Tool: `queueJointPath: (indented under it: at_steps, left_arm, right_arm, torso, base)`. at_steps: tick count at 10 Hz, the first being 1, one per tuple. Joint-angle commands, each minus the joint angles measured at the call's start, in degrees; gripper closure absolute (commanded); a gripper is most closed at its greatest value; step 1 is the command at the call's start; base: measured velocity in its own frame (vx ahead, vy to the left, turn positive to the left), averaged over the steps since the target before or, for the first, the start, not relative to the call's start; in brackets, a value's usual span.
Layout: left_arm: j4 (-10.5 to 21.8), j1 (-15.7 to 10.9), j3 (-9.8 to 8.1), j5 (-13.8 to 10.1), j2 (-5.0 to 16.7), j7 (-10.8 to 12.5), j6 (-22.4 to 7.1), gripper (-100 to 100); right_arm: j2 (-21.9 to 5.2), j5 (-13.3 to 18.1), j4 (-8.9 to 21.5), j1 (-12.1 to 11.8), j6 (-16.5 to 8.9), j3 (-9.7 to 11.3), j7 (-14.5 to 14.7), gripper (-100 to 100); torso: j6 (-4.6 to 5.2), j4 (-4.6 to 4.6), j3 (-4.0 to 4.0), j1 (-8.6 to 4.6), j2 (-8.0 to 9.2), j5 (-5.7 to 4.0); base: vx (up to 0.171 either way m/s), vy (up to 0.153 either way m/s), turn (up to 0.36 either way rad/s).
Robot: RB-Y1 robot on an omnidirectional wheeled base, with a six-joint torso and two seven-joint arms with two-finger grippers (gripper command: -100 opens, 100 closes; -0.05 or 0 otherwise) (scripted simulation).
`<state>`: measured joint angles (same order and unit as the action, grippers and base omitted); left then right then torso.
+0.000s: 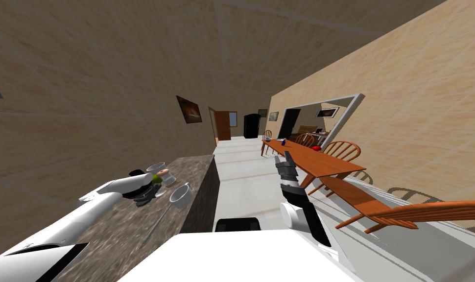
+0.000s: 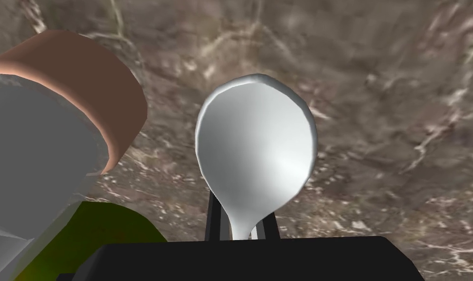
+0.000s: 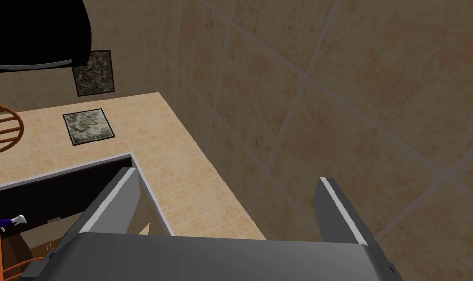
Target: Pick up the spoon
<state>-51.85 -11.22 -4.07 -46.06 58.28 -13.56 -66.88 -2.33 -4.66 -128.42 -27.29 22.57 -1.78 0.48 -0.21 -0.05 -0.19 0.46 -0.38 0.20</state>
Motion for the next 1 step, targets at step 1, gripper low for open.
queueJointPath:
  at_steps: [1]
  left_arm:
    - [0.0, 0.0, 0.0, 0.0, 0.0, 0.0, 0.0, 0]
  right_arm:
    - [0.0, 0.0, 0.0, 0.0, 0.0, 0.0, 0.0, 0]
  torso:
    - [0.0, 0.0, 0.0, 0.0, 0.0, 0.0]
  base:
    - [0.0, 0.0, 0.0]
